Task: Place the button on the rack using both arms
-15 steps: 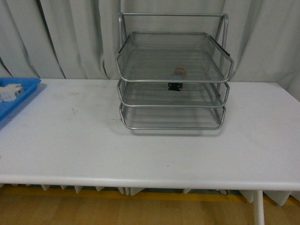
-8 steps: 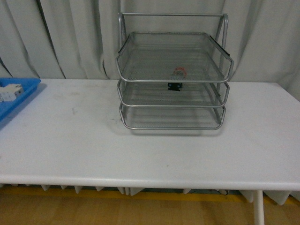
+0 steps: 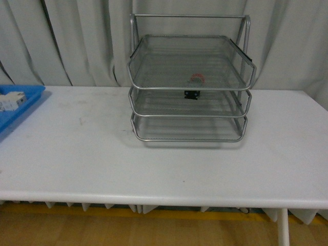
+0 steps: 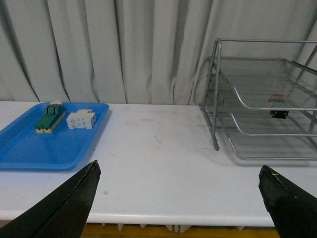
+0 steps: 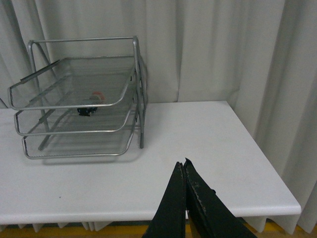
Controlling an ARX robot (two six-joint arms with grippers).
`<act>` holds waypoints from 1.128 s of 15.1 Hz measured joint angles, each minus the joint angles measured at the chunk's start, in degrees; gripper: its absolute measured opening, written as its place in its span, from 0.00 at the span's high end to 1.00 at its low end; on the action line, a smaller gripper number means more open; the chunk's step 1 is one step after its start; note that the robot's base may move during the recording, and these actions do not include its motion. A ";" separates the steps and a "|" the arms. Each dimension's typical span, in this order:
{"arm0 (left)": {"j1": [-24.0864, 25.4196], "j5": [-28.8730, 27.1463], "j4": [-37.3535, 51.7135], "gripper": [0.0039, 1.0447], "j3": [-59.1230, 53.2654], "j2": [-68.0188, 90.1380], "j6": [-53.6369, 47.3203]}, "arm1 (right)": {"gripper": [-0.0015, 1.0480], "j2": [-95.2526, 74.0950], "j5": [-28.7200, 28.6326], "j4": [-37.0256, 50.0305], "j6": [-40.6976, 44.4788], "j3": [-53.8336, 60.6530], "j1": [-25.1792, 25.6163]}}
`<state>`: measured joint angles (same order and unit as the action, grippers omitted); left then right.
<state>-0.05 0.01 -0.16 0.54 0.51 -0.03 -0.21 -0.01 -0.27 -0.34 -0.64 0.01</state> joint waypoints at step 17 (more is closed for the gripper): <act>0.00 -0.02 0.00 0.06 0.00 0.00 0.00 | 0.06 -0.02 0.00 0.09 0.02 0.00 0.00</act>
<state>-0.05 -0.01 -0.16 0.54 0.51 -0.03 -0.23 -0.01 -0.19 -0.32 -0.64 0.01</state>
